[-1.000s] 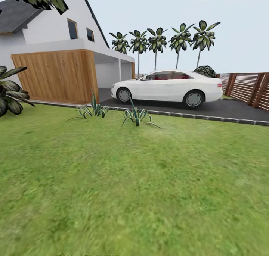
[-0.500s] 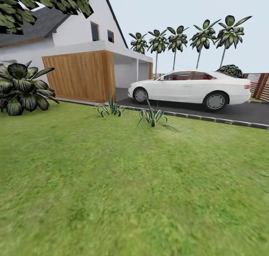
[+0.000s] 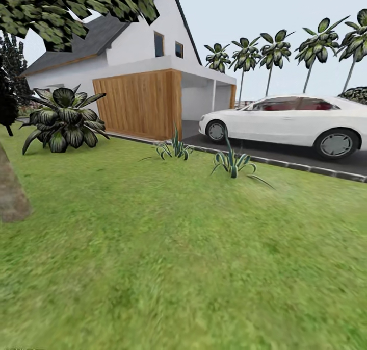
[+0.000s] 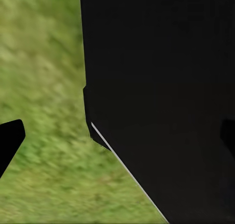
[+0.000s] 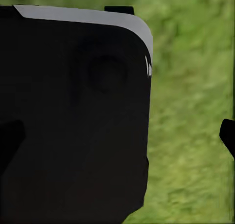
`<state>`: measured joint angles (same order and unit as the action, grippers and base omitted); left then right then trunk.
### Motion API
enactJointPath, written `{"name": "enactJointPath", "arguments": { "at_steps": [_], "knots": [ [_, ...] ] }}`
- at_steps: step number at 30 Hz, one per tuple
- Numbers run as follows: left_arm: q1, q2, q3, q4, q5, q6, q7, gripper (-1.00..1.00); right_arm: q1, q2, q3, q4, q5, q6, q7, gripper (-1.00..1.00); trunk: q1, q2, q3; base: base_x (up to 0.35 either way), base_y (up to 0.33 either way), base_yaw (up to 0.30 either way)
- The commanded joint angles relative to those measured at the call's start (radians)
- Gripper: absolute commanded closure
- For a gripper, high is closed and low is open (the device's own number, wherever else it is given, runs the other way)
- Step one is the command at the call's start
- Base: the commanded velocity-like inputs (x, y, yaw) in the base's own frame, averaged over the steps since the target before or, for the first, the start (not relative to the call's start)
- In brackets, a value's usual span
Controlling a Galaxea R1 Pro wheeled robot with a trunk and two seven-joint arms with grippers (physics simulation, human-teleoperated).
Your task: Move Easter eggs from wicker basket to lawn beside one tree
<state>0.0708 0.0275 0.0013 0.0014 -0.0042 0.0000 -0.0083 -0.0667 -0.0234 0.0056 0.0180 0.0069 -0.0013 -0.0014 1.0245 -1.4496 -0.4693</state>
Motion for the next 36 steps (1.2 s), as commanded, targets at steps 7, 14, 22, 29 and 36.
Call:
{"name": "enactJointPath", "arguments": {
  "at_steps": [7,14,22,29,36],
  "knots": [
    [0.0,0.0,0.0,0.0,0.0,0.0,-0.001,-1.0,-0.001,0.0,0.001,0.002,0.001,0.0,0.0,-1.0,0.001,0.0,-0.001,0.291,0.0,0.299],
    [0.0,0.0,0.001,0.0,0.0,0.0,-0.001,-1.0,-0.001,0.0,0.001,0.002,0.001,0.0,0.0,-1.0,0.001,0.0,-0.001,0.056,0.017,0.299],
    [0.0,0.001,0.001,0.004,0.0,0.002,-0.048,-1.0,-0.002,-0.002,0.003,0.002,0.001,-0.002,0.002,-1.0,0.001,0.0,-0.001,-0.198,0.236,0.21],
    [0.0,0.002,0.001,0.003,0.0,0.003,-0.065,-1.0,-0.001,-0.001,0.004,0.002,0.001,-0.002,0.002,-1.0,0.001,0.0,-0.001,-0.164,0.24,0.139],
    [0.0,0.002,0.002,0.002,0.0,0.002,-0.065,-1.0,-0.001,0.0,0.004,0.002,0.001,-0.002,0.0,-1.0,0.001,0.0,-0.001,-0.015,0.028,0.289]
  ]
}}
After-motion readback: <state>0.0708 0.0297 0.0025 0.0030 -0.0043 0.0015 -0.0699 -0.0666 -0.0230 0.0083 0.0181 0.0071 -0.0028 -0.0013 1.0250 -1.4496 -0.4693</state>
